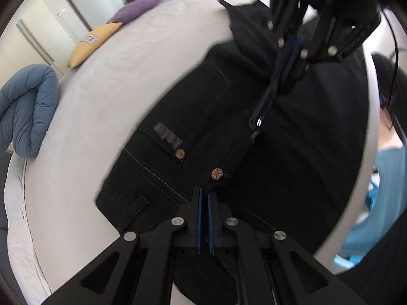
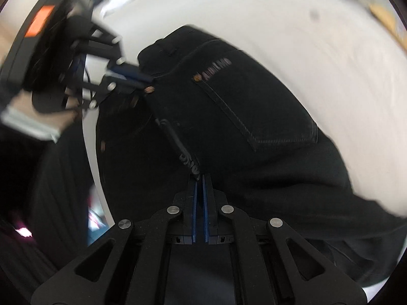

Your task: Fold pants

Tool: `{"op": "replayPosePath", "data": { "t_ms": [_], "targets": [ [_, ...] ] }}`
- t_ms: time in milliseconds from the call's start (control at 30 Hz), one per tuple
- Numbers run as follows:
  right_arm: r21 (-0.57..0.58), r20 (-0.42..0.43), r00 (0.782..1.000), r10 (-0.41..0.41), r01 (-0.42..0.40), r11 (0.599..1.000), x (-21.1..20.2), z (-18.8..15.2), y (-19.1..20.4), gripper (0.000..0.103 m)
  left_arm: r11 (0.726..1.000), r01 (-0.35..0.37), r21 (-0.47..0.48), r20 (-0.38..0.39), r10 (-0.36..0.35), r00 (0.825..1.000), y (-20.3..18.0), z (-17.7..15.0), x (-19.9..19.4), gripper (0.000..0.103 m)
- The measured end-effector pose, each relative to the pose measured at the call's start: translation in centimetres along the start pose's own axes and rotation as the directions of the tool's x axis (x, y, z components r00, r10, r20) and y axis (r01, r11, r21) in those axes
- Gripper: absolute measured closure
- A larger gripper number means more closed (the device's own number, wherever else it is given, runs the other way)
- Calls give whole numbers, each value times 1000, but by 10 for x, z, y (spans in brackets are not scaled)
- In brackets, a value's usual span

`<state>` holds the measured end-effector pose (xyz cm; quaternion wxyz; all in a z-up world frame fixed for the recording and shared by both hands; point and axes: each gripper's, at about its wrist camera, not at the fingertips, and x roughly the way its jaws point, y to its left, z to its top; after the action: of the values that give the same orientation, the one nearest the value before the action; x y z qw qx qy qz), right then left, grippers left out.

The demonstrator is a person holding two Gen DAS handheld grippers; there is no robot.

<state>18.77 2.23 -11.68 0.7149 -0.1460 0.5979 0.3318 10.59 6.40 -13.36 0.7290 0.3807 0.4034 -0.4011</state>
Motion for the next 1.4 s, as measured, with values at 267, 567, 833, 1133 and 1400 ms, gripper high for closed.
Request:
{"op": "replayPosePath", "data": {
  "t_ms": [267, 567, 833, 1133, 1400],
  "targets": [
    [-99, -34, 997, -67, 63, 993, 28, -38, 95, 100, 999, 19, 26, -57, -17, 998, -36, -39, -5, 99],
    [-85, -15, 991, -132, 130, 988, 34, -66, 124, 100, 996, 2, 90, -49, 3, 999, -48, -50, -7, 99],
    [-71, -24, 987, -162, 160, 985, 32, -61, 121, 100, 996, -18, 88, -44, 22, 999, -50, -49, -2, 99],
    [-102, -4, 970, -242, 240, 965, 31, -63, 135, 100, 997, -45, 61, -62, 48, 997, -62, -55, -5, 85],
    [127, 98, 985, -139, 126, 984, 48, -80, 118, 79, 989, -127, -73, -18, 125, 992, -37, -57, -55, 36]
  ]
}}
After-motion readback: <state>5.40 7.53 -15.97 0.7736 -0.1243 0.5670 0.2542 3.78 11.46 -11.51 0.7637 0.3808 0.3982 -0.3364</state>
